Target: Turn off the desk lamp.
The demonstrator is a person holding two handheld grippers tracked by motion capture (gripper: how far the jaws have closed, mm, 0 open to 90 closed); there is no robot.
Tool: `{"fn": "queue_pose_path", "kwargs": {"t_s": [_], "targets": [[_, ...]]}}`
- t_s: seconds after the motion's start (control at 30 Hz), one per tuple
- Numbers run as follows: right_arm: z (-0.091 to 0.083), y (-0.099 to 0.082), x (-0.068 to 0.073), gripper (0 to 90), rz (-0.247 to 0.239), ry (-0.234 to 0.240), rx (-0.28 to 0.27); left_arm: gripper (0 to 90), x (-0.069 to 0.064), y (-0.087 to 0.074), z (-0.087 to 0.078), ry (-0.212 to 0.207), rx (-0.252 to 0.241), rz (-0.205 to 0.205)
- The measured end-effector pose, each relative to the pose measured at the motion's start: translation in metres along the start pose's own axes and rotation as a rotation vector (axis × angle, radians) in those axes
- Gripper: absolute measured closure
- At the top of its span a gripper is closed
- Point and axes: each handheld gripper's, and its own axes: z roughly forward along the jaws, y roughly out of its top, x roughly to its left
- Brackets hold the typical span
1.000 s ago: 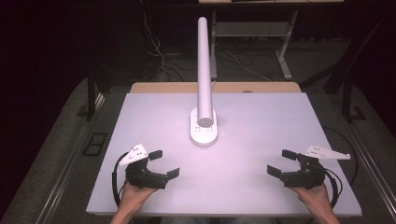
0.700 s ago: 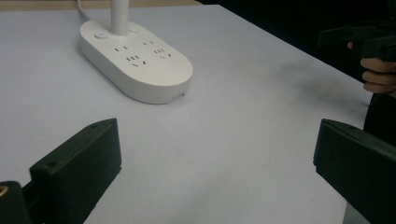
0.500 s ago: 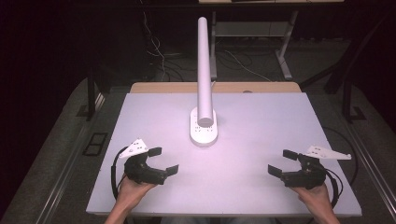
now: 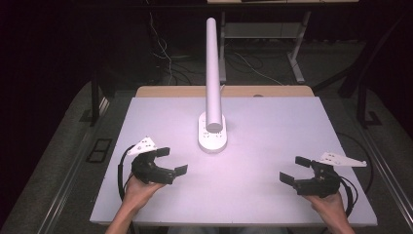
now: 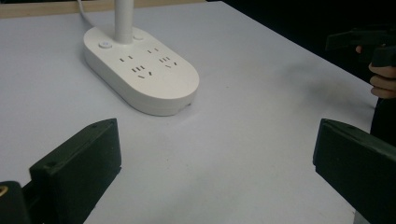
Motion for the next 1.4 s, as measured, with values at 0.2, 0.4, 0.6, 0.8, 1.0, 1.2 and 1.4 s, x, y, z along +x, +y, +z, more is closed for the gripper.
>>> {"fn": "queue_pose_path", "kwargs": {"t_s": [0.2,0.4,0.6,0.8,1.0,1.2,1.4], "targets": [[0.0,0.0,0.0,0.5,0.001,-0.001,-0.002,0.0,0.005,0.006,0.001,-0.002,0.007,-0.008],[-0.001,0.0,0.0,0.5,0.003,-0.002,-0.002,0.0,0.011,0.014,0.003,-0.002,0.011,-0.021],[-0.001,-0.001,0.0,0.5,0.001,-0.003,-0.002,0.0,0.019,0.024,0.007,0.006,0.024,-0.019],[-0.001,0.0,0.0,0.5,0.003,0.005,-0.008,0.0,0.024,0.036,0.011,0.008,0.036,-0.015],[-0.001,-0.001,0.0,0.5,-0.001,0.003,-0.005,0.0,0.028,0.047,0.015,0.012,0.043,-0.006],[-0.001,-0.001,0.0,0.5,0.0,0.004,-0.005,0.1,0.033,0.056,0.021,0.018,0.061,0.0],[-0.002,-0.001,0.0,0.5,0.001,0.002,-0.006,0.3,0.041,0.063,0.028,0.029,0.069,-0.007]]}}
